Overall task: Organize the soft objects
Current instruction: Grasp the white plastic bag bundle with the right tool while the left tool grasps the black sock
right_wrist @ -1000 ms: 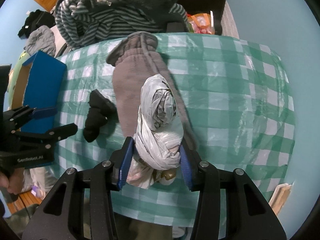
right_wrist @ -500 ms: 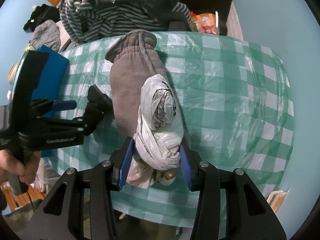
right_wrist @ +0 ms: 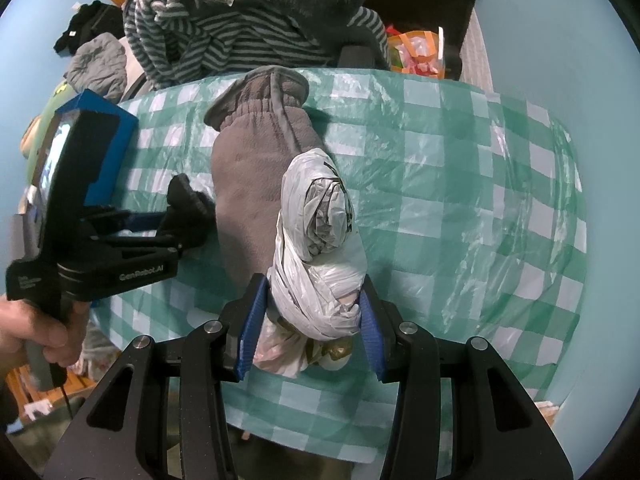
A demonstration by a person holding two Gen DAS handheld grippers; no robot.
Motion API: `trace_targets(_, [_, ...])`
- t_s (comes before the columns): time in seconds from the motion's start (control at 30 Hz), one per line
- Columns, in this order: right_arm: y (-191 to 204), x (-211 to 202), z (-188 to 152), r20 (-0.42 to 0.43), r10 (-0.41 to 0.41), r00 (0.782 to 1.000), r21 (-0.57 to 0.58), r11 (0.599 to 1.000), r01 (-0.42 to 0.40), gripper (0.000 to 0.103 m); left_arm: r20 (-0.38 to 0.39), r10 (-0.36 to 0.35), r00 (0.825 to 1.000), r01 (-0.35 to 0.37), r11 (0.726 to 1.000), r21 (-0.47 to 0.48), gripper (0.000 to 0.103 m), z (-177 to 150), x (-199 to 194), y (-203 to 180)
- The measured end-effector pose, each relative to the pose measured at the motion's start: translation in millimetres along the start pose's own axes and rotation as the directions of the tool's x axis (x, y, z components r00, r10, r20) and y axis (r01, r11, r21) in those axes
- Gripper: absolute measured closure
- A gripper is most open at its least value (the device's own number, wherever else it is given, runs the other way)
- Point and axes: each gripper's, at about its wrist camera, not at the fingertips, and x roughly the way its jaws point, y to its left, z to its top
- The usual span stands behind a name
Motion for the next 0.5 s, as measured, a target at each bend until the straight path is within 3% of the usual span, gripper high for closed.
trace_targets(0.23, [1.1, -5.4, 5.8, 0.006, -0.009, 1.000, -0.016, 1.000, 0.009, 0.059, 0.015, 0.041, 0.999, -0.042, 0.999, 0.030, 0.064, -4.7, -6.6, -2.7])
trace_targets(0.5, [5.9, -27.4, 12.2, 0.029, -0.016, 0.999, -0.023, 1.000, 0.016, 0.059, 0.089, 0.073, 0.993, -0.078, 0.996, 0.049, 0.064, -13.9, -46.3, -2.4])
